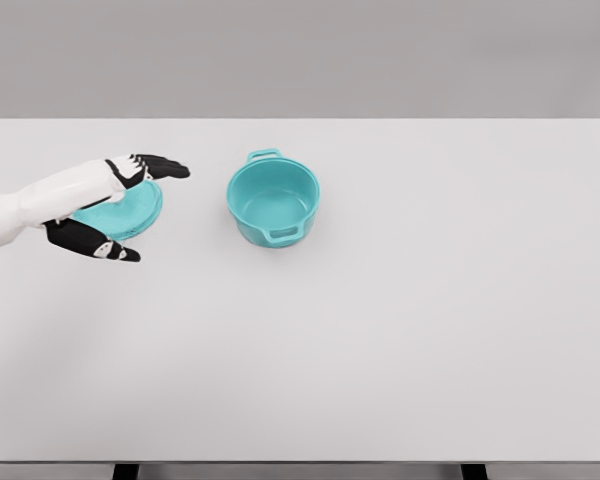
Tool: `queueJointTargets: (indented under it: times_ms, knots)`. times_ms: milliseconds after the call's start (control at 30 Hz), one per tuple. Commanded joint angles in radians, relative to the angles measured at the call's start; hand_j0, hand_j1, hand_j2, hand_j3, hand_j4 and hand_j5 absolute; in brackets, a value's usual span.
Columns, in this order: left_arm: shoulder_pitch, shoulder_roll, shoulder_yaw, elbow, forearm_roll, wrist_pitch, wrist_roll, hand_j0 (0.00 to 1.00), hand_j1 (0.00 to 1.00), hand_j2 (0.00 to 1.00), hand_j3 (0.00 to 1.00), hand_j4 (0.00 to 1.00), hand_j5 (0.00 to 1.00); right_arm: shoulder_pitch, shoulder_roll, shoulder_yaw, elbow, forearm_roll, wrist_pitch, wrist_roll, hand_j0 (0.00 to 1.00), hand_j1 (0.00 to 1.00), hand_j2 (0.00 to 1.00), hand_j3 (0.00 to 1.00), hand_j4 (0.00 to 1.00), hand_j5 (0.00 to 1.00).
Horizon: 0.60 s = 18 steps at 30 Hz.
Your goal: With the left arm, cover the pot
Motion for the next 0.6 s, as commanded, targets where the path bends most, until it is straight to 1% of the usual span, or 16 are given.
queueJointTargets:
  times_ms: [0,33,67,100,133,200,267,300,333,400,500,533,567]
  knots:
    - [0.0,0.007,0.001,0.006,0.015,0.002,0.0,1.0,1.0,1.0,1.0,1.0,1.0,0.0,0.0,0.003,0.001,-0.001,0.001,0.002,1.0,1.0,1.0,1.0,1.0,1.0]
    - [-0.002,0.008,0.001,0.01,0.019,0.002,0.0,1.0,1.0,1.0,1.0,1.0,1.0,0.002,0.0,0.0,0.001,-0.001,-0.001,0.0,1.0,1.0,1.0,1.0,1.0,1.0]
    - [-0.009,0.007,0.003,0.062,0.059,0.002,0.0,1.0,1.0,1.0,1.0,1.0,1.0,0.002,0.0,0.0,0.001,-0.001,-0.001,0.0,1.0,1.0,1.0,1.0,1.0,1.0]
    - [-0.015,0.0,0.001,0.124,0.116,0.002,0.0,1.0,1.0,1.0,1.0,1.0,1.0,0.002,0.0,0.0,0.0,-0.001,-0.001,0.0,1.0,1.0,1.0,1.0,1.0,1.0]
    - [-0.02,-0.006,0.003,0.15,0.145,0.002,-0.001,1.0,1.0,1.0,1.0,1.0,1.0,0.002,0.0,0.0,0.0,0.001,-0.001,0.0,1.0,1.0,1.0,1.0,1.0,1.0]
    - [-0.02,-0.01,-0.005,0.162,0.15,0.002,0.0,1.0,1.0,1.0,1.0,1.0,1.0,0.002,0.0,-0.002,0.0,-0.001,-0.001,0.0,1.0,1.0,1.0,1.0,1.0,1.0]
    - [-0.021,-0.023,-0.005,0.24,0.15,0.002,-0.001,1.0,1.0,1.0,1.0,1.0,1.0,0.002,0.0,0.0,0.0,-0.001,-0.001,0.0,1.0,1.0,1.0,1.0,1.0,1.0]
    - [-0.023,-0.038,0.003,0.26,0.148,0.002,0.003,1.0,1.0,1.0,1.0,1.0,1.0,0.002,0.0,0.0,0.0,0.001,-0.001,0.0,1.0,1.0,1.0,1.0,1.0,1.0]
    - [-0.038,-0.046,-0.007,0.28,0.15,0.002,-0.001,1.0,1.0,1.0,1.0,1.0,1.0,0.002,0.0,0.0,0.0,0.001,-0.001,0.0,1.0,1.0,1.0,1.0,1.0,1.0]
    - [-0.043,-0.098,-0.01,0.291,0.148,0.002,-0.001,1.0,1.0,1.0,1.0,1.0,1.0,0.002,0.0,0.0,0.0,-0.001,-0.001,0.0,1.0,1.0,1.0,1.0,1.0,1.0]
    - [-0.055,-0.136,-0.008,0.313,0.15,0.002,0.002,1.0,1.0,1.0,1.0,1.0,1.0,0.002,0.0,0.0,0.0,-0.001,-0.001,0.0,1.0,1.0,1.0,1.0,1.0,1.0]
    - [-0.057,-0.154,-0.008,0.339,0.148,0.002,0.011,1.0,1.0,1.0,1.0,1.0,1.0,0.002,0.0,0.0,0.001,0.001,-0.001,0.0,1.0,1.0,1.0,1.0,1.0,1.0]
    - [-0.061,-0.196,-0.008,0.394,0.139,0.002,0.011,1.0,1.0,1.0,1.0,1.0,1.0,0.002,0.0,0.0,0.0,0.001,-0.001,0.0,1.0,1.0,1.0,1.0,1.0,1.0]
